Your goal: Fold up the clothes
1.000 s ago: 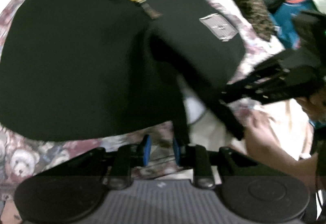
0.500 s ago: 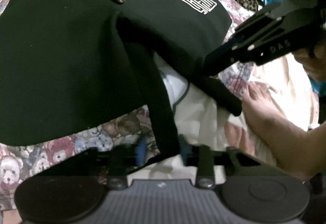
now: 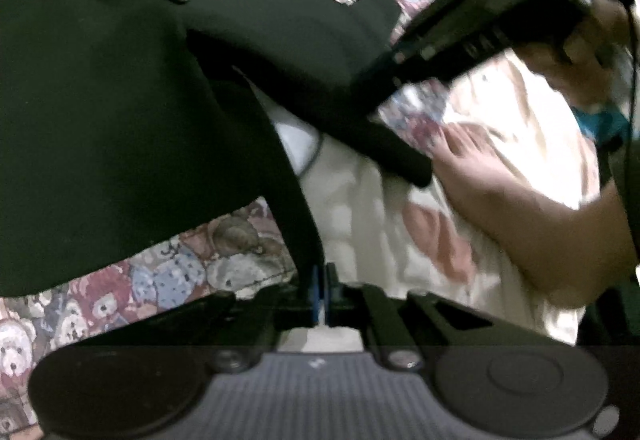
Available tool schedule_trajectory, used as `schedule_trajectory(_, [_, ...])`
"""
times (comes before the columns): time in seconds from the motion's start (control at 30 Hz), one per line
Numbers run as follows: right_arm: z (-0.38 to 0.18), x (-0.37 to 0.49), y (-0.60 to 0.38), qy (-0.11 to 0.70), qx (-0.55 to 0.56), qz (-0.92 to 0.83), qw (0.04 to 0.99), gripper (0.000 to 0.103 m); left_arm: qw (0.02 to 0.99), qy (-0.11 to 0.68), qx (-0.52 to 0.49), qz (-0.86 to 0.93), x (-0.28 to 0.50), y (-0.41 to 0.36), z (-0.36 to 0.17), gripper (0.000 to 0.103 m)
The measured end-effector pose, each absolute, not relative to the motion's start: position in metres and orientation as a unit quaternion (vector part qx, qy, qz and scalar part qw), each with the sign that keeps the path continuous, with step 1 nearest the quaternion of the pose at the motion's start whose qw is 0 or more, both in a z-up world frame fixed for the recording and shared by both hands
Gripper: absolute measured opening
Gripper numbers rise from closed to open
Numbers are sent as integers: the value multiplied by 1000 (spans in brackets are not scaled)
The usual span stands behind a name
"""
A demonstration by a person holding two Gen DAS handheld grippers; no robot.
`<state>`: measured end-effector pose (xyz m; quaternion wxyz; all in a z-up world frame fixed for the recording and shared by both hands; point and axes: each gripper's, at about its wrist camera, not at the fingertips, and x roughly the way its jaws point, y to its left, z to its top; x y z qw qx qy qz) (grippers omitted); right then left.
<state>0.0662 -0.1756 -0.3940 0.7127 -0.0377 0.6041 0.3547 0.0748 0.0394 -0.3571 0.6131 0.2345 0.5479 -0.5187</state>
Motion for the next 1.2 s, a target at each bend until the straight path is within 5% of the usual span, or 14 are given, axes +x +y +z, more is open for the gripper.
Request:
schedule_trajectory(0.2, [-392, 69, -171, 599, -36, 361, 714, 20, 614, 573, 208, -502, 86, 43, -361, 6])
schedule_trajectory(0.33, [-388, 72, -167, 591, -33, 369, 716, 20, 624, 590, 158, -487, 104, 56, -348, 40])
schedule_trajectory(0.37, [-388, 72, -167, 590, -32, 370, 717, 20, 634, 590, 146, -477, 109, 60, -345, 42])
schedule_trajectory(1.2, [-385, 78, -161, 576, -37, 371, 727, 20, 768, 575, 163, -232, 210, 176, -328, 43])
